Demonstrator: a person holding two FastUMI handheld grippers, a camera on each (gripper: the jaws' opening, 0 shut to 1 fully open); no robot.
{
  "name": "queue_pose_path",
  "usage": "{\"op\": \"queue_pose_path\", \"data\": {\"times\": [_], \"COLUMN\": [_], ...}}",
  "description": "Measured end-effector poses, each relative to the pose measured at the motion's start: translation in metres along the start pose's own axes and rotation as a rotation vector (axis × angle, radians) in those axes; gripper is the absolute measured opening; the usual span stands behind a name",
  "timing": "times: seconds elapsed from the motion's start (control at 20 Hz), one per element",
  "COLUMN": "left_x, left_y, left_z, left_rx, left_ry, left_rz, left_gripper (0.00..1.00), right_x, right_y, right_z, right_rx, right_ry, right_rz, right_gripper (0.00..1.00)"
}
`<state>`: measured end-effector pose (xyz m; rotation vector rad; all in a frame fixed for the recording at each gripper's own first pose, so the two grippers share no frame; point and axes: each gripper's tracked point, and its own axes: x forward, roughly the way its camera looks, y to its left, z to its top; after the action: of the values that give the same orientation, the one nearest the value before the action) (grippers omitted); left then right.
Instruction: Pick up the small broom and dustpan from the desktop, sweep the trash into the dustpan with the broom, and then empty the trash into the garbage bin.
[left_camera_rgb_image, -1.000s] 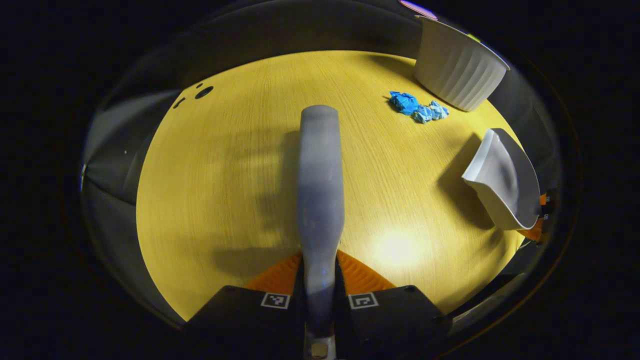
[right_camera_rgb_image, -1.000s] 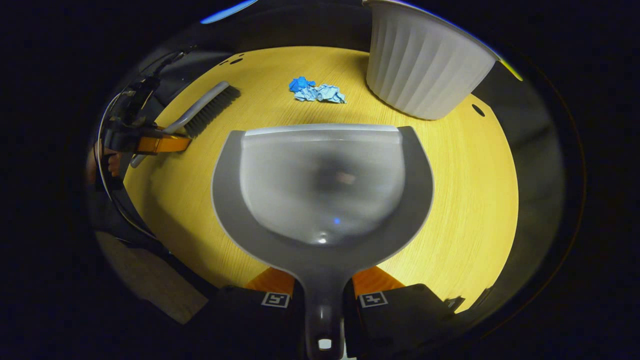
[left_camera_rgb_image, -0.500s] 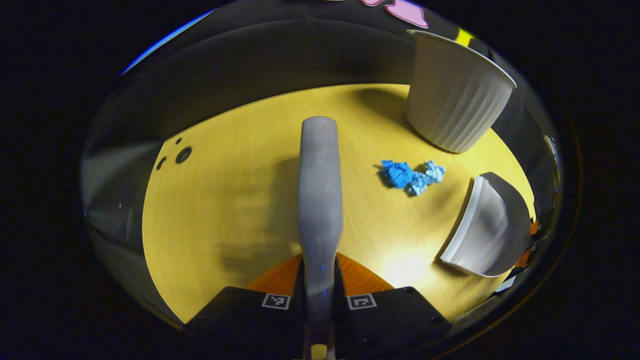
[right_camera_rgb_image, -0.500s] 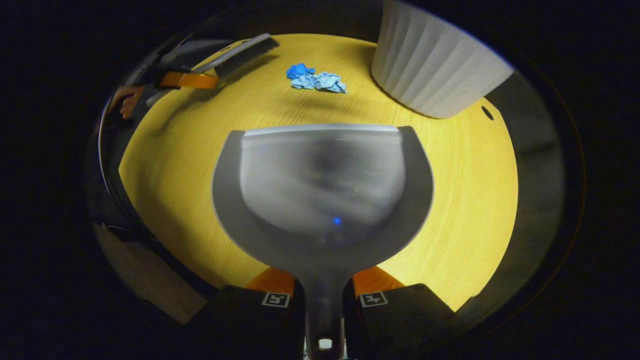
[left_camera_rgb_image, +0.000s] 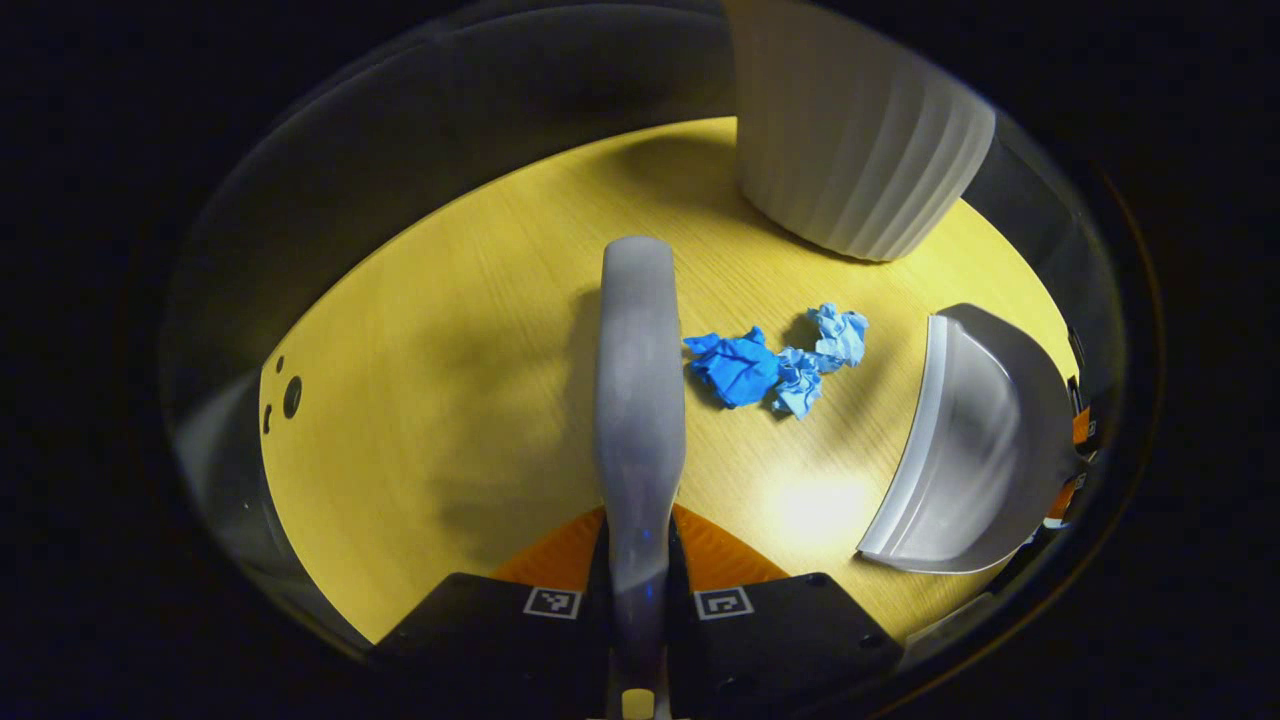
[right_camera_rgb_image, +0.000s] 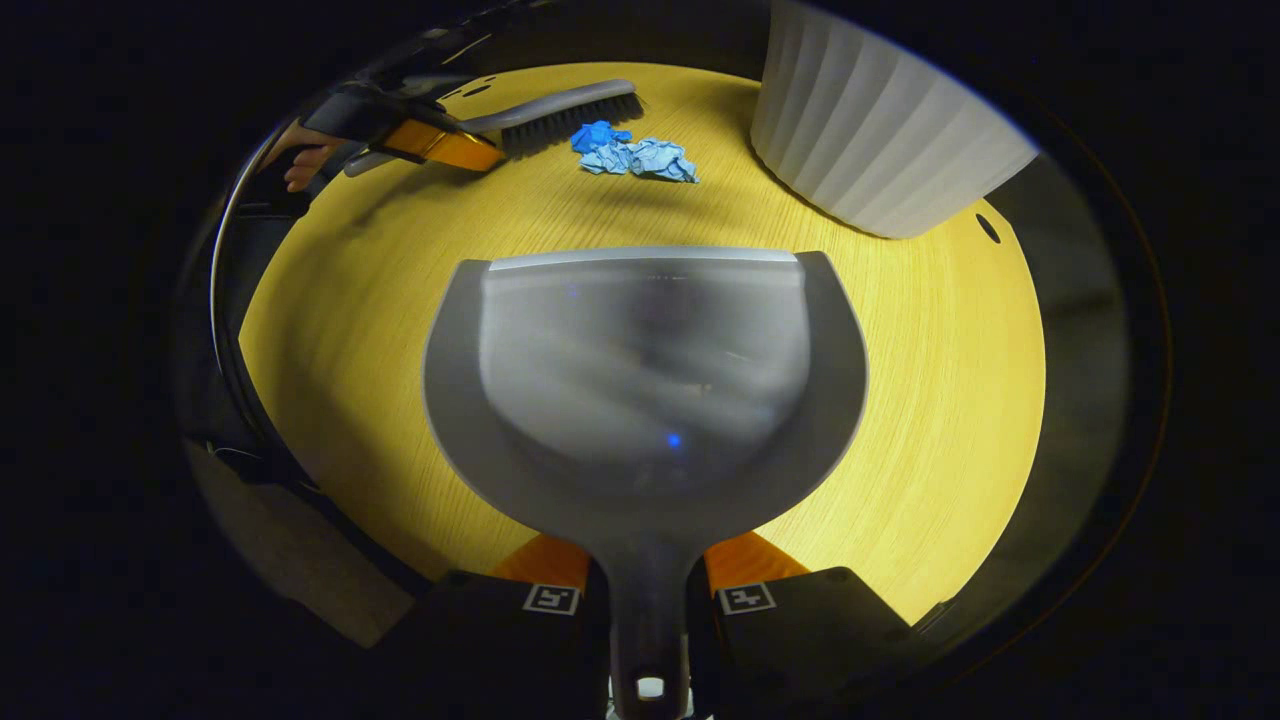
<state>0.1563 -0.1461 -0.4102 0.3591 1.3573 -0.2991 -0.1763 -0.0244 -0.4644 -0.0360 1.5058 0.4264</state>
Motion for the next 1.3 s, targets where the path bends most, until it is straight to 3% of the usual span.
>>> {"op": "queue_pose_path", "data": {"times": [0.2, 0.25, 0.6, 0.85, 1.2, 1.3], "left_x": [-0.003, -0.002, -0.015, -0.029, -0.062, -0.069], "left_y": [-0.011, -0.011, -0.023, -0.021, 0.036, 0.062], "left_z": [0.017, 0.019, 0.031, 0.048, 0.090, 0.084], "left_rx": [0.115, 0.135, 0.215, 0.255, 0.118, 0.053], "left_ry": [0.006, 0.007, 0.026, 0.042, -0.074, -0.067], "left_rz": [-0.084, -0.101, -0.265, -0.439, -0.291, -0.245], "left_gripper": [0.27, 0.27, 0.27, 0.27, 0.24, 0.29], "right_x": [0.000, 0.001, 0.002, 0.005, -0.002, -0.017], "right_y": [0.000, -0.001, 0.000, 0.000, 0.005, 0.011], "right_z": [0.005, 0.004, 0.007, 0.005, 0.010, 0.009], "right_rx": [-0.004, -0.005, -0.012, -0.043, 0.012, 0.047], "right_ry": [-0.007, -0.006, -0.012, -0.047, -0.088, -0.085], "right_rz": [0.002, 0.002, 0.005, -0.013, -0.025, -0.025], "right_gripper": [0.39, 0.35, 0.35, 0.35, 0.35, 0.35]}}
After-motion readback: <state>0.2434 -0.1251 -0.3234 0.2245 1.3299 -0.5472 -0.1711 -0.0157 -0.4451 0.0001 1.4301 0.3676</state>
